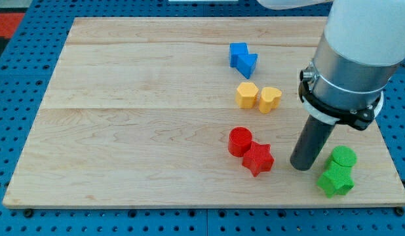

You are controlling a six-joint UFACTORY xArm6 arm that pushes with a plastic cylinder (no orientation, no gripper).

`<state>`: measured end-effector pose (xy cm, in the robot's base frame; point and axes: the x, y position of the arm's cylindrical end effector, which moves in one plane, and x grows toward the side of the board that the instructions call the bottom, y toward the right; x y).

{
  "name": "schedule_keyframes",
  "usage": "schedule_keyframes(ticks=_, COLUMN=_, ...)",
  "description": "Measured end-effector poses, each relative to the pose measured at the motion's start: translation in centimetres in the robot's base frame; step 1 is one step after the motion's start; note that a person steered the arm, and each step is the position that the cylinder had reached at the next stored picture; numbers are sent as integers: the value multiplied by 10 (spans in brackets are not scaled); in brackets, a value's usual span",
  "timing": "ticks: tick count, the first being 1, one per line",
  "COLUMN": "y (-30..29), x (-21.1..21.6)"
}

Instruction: Push the group of red blocks towards the top

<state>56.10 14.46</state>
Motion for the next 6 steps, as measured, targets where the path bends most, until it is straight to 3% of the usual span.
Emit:
schedule_keyframes(ticks=2, y=-13, x=20)
schedule_keyframes(ticks=4, y=-85, x=-32)
schedule_keyframes(ticks=6, y=-116, x=-82)
